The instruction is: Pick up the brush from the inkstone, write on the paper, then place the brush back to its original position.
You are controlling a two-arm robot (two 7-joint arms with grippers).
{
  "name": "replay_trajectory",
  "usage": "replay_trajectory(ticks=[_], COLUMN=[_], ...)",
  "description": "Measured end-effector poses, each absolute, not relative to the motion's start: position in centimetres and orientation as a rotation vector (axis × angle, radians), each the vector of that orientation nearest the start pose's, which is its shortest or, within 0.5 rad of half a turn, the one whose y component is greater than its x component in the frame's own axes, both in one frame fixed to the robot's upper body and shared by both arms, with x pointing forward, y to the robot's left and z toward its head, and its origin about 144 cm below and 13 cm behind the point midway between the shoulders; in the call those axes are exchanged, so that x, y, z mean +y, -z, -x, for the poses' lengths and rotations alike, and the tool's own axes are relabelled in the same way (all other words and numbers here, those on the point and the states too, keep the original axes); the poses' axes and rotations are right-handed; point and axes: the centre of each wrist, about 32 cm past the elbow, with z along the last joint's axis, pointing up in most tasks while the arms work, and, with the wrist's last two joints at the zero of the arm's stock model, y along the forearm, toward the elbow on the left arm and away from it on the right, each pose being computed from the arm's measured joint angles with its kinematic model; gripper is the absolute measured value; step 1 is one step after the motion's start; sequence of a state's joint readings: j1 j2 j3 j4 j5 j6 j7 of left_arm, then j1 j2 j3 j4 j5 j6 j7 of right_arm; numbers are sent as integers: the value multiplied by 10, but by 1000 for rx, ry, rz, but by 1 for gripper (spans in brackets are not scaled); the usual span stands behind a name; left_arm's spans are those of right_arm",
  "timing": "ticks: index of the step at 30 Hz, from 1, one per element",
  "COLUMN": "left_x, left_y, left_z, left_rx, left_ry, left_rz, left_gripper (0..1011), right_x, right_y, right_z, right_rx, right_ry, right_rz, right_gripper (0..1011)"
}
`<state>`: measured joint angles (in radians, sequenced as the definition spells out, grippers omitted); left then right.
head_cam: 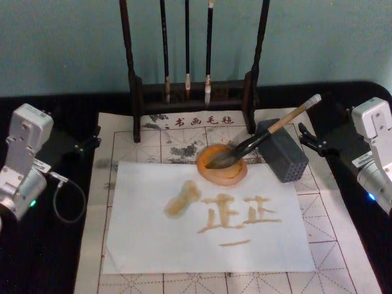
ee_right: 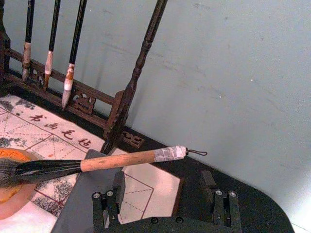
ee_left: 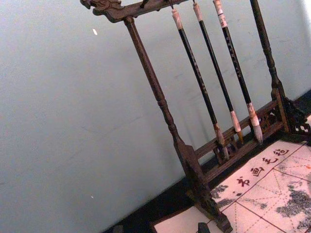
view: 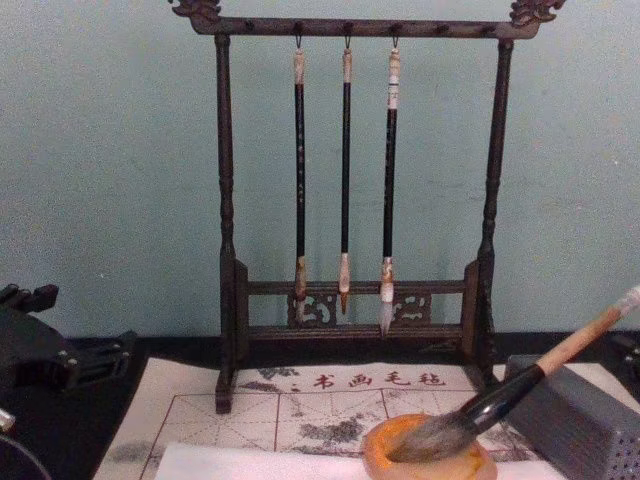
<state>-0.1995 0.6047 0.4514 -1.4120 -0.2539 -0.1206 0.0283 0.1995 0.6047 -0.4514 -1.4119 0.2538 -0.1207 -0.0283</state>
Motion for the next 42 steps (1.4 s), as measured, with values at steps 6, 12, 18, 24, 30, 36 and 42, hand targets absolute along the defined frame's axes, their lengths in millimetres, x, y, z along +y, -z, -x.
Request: replay_trajectory(ticks=[6,12,18,24,30,36,42], left_x=[310,310,310,310,310,310,310], left_y=[-1140,-1140,-1140,-1140,-1140,-1140,-1140], left_z=[-489,-489,-489,-489,-489,-489,-489], left_rx=[-285,-285,-285,-285,-285,-285,-285], left_ry=[-1248,-1248,-1248,-1248,-1248,-1248,-1248], left_rz=[-304,-304,-304,-304,-304,-304,-304], left_gripper=[1001,1001,1001,1001,1001,1001,1001], right_x=[-310,-310,-310,-310,-310,-310,-310], right_y=[-1140,-1140,-1140,-1140,-1140,-1140,-1140], right_z=[-489,-489,-489,-489,-489,-489,-489], right_rx=[-285,-285,-285,-285,-285,-285,-285], right_ry=[1248,1248,1248,1248,1248,1248,1248], right_rz=[304,304,304,304,305,304,304], right_gripper=[1002,1002,1002,1002,1002,1002,1002])
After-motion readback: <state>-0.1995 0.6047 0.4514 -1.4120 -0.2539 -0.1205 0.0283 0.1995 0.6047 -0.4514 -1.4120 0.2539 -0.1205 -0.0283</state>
